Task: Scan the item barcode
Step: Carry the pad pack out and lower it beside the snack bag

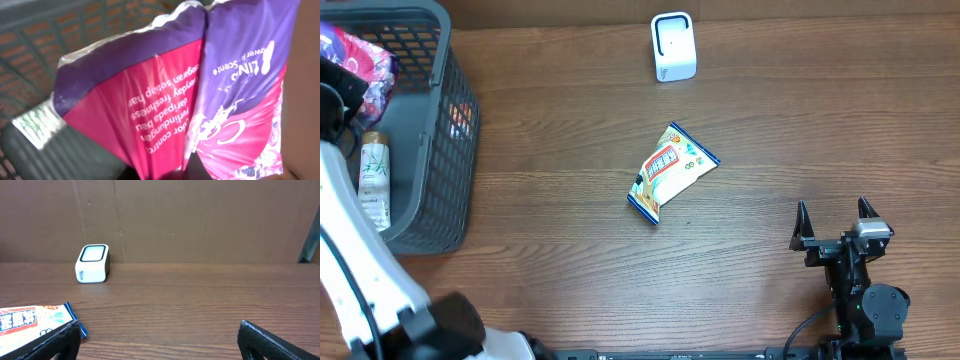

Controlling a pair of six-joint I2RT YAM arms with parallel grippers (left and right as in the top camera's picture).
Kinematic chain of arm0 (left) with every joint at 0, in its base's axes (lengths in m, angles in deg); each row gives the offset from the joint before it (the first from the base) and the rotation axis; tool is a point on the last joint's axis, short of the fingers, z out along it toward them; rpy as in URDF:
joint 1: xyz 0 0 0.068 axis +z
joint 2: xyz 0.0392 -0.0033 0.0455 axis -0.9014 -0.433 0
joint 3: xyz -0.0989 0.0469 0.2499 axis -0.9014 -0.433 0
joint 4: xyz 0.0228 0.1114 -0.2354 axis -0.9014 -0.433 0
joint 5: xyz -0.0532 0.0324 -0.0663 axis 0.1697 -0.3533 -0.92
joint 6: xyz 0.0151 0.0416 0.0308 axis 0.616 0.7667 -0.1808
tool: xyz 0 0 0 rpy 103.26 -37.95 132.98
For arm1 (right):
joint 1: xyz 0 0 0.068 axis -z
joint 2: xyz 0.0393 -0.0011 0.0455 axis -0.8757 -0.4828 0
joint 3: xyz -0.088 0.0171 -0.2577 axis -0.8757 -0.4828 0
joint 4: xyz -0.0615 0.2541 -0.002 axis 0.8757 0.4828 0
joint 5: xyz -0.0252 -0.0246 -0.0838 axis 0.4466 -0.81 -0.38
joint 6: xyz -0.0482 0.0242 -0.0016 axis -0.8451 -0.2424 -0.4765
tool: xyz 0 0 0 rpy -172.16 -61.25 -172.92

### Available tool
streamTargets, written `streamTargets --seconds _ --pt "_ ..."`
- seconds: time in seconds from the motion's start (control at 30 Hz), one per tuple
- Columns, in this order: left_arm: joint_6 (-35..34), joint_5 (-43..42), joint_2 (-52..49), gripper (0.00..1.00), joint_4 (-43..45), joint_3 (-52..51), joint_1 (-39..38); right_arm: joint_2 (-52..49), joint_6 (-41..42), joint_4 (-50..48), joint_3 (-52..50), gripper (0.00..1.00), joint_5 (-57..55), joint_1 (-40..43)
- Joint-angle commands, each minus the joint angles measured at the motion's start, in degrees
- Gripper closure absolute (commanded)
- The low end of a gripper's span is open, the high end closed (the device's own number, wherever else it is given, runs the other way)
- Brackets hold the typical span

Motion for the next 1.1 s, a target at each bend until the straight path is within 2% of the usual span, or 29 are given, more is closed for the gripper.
streamTargets --seconds 0.0,0.17,0.33,0.4,0.6,0.73,0.8,0.9,1.07 --pt "1.09 -13.94 4.31 0.96 -2.89 0.57 -0.94 0.57 0.13 -0.44 -0.59 0.0 -0.11 -0.22" --pt "1.99 -27.17 7.93 0.96 -8.61 0.55 -5.4 0.57 0.13 -0.44 -0.59 0.0 -0.11 -0.22" --pt "7.06 -28.79 8.09 0.96 -13.05 0.48 -14.75 0.57 0.13 -0.44 -0.59 0.0 -0.11 -0.22" --pt "8.22 -26.1 7.63 0.96 -15.61 0.42 -19.43 0.57 0.13 -0.44 -0.59 0.0 -0.11 -0.22" --pt "7.76 -10.29 4.98 0.96 -19.71 -2.34 -33.24 0.57 0.13 -0.44 -0.59 0.0 -0.11 -0.22" --pt "0.48 6.95 0.83 0.96 -18.67 -7.63 -41.4 0.57 0.13 -0.44 -0.59 0.0 -0.11 -0.22" --pt "-2.64 12.17 -1.53 0.96 -18.12 -9.11 -42.97 0.57 0.13 -0.44 -0.59 0.0 -0.11 -0.22" --pt "-5.38 13.75 -5.55 0.96 -16.79 -10.75 -44.06 0.57 0.13 -0.44 -0.59 0.0 -0.11 -0.22" --pt "-6.27 10.84 -13.68 0.96 -16.06 -11.21 -44.81 0.57 0.13 -0.44 -0.59 0.0 -0.11 -0.22"
